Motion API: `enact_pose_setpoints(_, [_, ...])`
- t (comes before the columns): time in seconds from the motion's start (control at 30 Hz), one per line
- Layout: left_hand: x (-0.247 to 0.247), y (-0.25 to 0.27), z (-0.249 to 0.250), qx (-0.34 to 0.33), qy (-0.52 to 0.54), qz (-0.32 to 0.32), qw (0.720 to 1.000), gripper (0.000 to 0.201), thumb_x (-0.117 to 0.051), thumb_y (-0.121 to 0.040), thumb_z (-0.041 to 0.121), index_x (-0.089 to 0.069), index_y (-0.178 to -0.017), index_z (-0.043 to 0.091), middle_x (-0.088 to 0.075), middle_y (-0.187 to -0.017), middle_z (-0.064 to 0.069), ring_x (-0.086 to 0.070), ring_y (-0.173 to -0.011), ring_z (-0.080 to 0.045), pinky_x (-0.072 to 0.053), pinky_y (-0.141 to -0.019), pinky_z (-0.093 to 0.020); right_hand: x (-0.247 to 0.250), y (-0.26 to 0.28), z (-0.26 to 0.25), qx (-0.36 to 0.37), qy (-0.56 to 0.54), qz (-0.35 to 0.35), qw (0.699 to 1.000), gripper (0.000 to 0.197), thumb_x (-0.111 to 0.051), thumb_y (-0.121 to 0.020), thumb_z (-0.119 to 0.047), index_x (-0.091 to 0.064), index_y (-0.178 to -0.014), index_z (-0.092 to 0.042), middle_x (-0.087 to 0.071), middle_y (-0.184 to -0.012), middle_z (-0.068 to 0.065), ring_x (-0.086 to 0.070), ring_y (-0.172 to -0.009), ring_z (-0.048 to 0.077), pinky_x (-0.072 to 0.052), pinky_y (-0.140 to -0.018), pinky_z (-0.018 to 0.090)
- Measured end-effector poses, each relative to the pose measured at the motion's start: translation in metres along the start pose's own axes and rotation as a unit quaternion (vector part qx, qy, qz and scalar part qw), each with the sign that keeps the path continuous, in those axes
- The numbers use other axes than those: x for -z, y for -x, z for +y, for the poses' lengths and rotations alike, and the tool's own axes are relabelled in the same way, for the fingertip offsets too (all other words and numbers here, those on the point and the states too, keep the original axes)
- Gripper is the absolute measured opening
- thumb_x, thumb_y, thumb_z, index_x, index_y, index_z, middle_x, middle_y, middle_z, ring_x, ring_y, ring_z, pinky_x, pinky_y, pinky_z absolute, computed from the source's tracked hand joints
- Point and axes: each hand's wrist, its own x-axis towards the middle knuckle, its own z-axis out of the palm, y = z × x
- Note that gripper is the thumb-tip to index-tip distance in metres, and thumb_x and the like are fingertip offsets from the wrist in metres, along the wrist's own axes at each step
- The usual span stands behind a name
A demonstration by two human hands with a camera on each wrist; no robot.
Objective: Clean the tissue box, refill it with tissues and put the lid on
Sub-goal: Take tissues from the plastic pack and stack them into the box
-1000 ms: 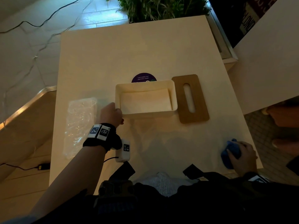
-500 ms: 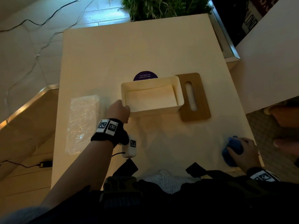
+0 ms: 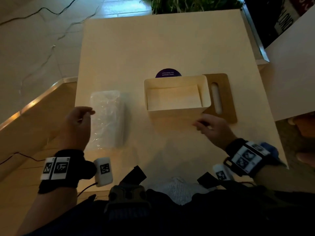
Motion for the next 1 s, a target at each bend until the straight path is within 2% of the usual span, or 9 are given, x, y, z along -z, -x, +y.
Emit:
enact_pose_setpoints(0.1, [0.005, -0.011, -0.036, 0.013, -0.066, -0.013, 0.998, 0.029, -0.052, -0.091, 0.016, -0.06, -0.117, 0.007, -0.059, -0.121, -0.023, -0.055, -0.109, -0.034, -0.04, -0.088, -0.036, -0.047, -0.049, -0.039, 0.073, -0.012, -0.106, 0.992, 0.016, -0.057, -0.089, -0.016, -0.067, -0.096, -0.005, -0.067, -0.079, 0.01, -0.058, -0.068, 0.008, -0.046, -0.065, 0.016])
enact_pose_setpoints(0.17, [-0.003, -0.018, -0.05, 0.037, -0.08, -0.069, 0.994, 0.037, -0.056, -0.09, 0.02, -0.055, -0.126, 0.012, -0.052, -0.131, -0.022, -0.048, -0.121, -0.037, -0.04, -0.097, -0.045, -0.081, -0.076, -0.061, 0.076, -0.011, -0.169, 0.983, 0.02, -0.052, -0.092, -0.01, -0.065, -0.107, -0.007, -0.067, -0.09, 0.007, -0.062, -0.08, 0.013, -0.048, -0.075, 0.019])
enact_pose_setpoints(0.23, [-0.014, -0.021, -0.055, 0.069, -0.069, -0.113, 0.989, 0.048, -0.059, -0.09, 0.022, -0.046, -0.135, 0.014, -0.044, -0.14, -0.019, -0.041, -0.13, -0.034, -0.036, -0.106, -0.048, -0.112, -0.098, -0.077, 0.021, -0.008, -0.21, 0.977, 0.028, -0.047, -0.094, -0.009, -0.06, -0.119, -0.01, -0.066, -0.106, 0.005, -0.062, -0.097, 0.015, -0.047, -0.088, 0.024])
enact_pose_setpoints(0.33, [-0.027, -0.027, -0.052, 0.091, -0.083, -0.146, 0.982, 0.063, -0.06, -0.088, 0.03, -0.033, -0.144, 0.019, -0.037, -0.148, -0.014, -0.034, -0.136, -0.031, -0.03, -0.111, -0.046, -0.151, -0.119, -0.086, -0.075, -0.068, -0.185, 0.978, 0.037, -0.054, -0.092, -0.01, -0.053, -0.129, -0.008, -0.063, -0.123, 0.008, -0.059, -0.11, 0.019, -0.045, -0.101, 0.031])
enact_pose_setpoints(0.47, [-0.036, -0.031, -0.055, 0.083, -0.098, -0.156, 0.979, 0.072, -0.062, -0.085, 0.035, -0.026, -0.147, 0.024, -0.034, -0.147, -0.018, -0.031, -0.137, -0.033, -0.029, -0.111, -0.047, -0.177, -0.13, -0.087, -0.162, -0.194, -0.083, 0.964, 0.042, -0.058, -0.088, -0.003, -0.051, -0.13, -0.004, -0.062, -0.124, 0.013, -0.059, -0.113, 0.022, -0.046, -0.103, 0.037])
enact_pose_setpoints(0.57, [-0.04, -0.032, -0.057, 0.101, -0.111, -0.171, 0.974, 0.072, -0.06, -0.085, 0.042, -0.023, -0.146, 0.032, -0.026, -0.151, -0.022, -0.026, -0.14, -0.038, -0.028, -0.112, -0.053, -0.183, -0.134, -0.087, -0.175, -0.234, -0.066, 0.954, 0.035, -0.057, -0.088, -0.002, -0.058, -0.123, -0.005, -0.065, -0.119, 0.014, -0.059, -0.106, 0.017, -0.046, -0.103, 0.036])
enact_pose_setpoints(0.73, [-0.043, -0.031, -0.056, 0.11, -0.123, -0.17, 0.971, 0.071, -0.059, -0.086, 0.042, -0.022, -0.146, 0.033, -0.014, -0.154, -0.026, -0.018, -0.143, -0.04, -0.022, -0.114, -0.048, -0.192, -0.139, -0.086, -0.173, -0.206, -0.058, 0.961, 0.018, -0.061, -0.085, -0.003, -0.069, -0.101, -0.005, -0.066, -0.11, 0.014, -0.061, -0.099, 0.02, -0.049, -0.1, 0.038])
enact_pose_setpoints(0.9, [-0.042, -0.032, -0.055, 0.106, -0.131, -0.178, 0.97, 0.069, -0.057, -0.087, 0.043, -0.024, -0.147, 0.032, -0.014, -0.154, -0.029, -0.017, -0.143, -0.042, -0.019, -0.115, -0.049, -0.191, -0.137, -0.084, -0.184, -0.209, -0.083, 0.957, 0.016, -0.061, -0.086, -0.005, -0.067, -0.102, -0.005, -0.063, -0.109, 0.014, -0.061, -0.101, 0.022, -0.05, -0.098, 0.039])
enact_pose_setpoints(1.0, [-0.035, -0.024, -0.045, 0.069, -0.144, -0.129, 0.979, 0.065, -0.058, -0.086, 0.046, -0.034, -0.143, 0.027, -0.017, -0.153, -0.027, -0.013, -0.143, -0.042, -0.016, -0.116, -0.051, -0.179, -0.132, -0.091, -0.204, -0.277, -0.113, 0.932, 0.013, -0.053, -0.091, -0.004, -0.063, -0.093, -0.013, -0.065, -0.103, 0.011, -0.062, -0.1, 0.022, -0.054, -0.092, 0.037])
